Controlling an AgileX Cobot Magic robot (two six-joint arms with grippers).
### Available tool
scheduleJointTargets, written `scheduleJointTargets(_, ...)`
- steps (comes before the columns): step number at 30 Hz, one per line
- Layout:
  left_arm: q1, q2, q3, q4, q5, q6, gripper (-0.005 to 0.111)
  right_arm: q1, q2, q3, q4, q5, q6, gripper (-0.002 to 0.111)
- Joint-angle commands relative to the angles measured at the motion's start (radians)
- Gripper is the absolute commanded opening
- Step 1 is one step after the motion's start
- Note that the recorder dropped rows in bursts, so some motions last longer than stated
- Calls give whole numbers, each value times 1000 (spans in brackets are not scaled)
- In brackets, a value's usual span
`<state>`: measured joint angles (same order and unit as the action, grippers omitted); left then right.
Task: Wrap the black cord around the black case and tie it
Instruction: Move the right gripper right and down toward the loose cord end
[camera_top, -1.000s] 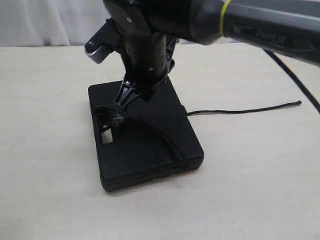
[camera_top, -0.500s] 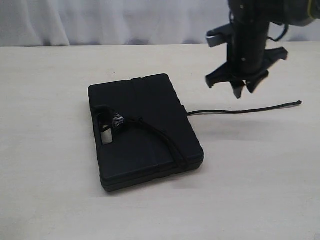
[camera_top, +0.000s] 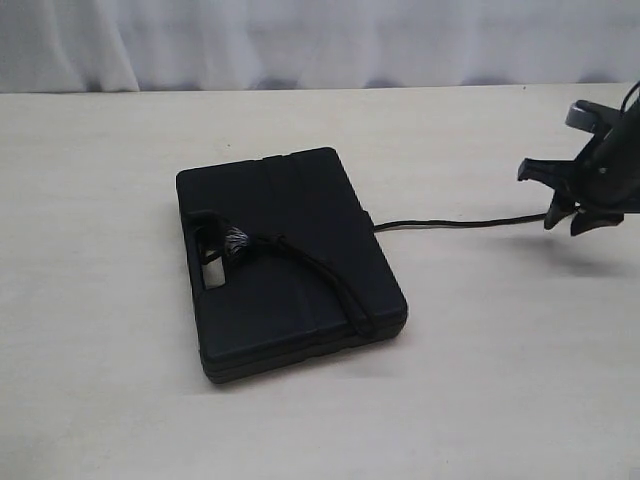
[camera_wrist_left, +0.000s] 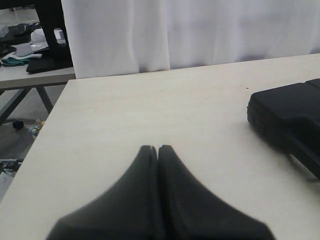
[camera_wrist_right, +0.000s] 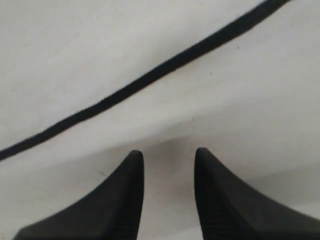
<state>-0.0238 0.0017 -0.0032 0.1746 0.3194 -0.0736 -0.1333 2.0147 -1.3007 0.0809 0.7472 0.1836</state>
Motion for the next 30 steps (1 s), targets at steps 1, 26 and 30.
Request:
scheduleJointTargets(1, -5, -2, 3, 0, -4, -9, 0, -29, -5, 7, 35, -96, -60, 32)
scheduleJointTargets(26, -5, -2, 3, 0, -4, -9, 0, -109, 52, 11, 150, -172, 91, 32)
scheduleJointTargets(30, -5, -2, 3, 0, -4, -9, 0, -109, 84, 11, 229, -227, 91, 32)
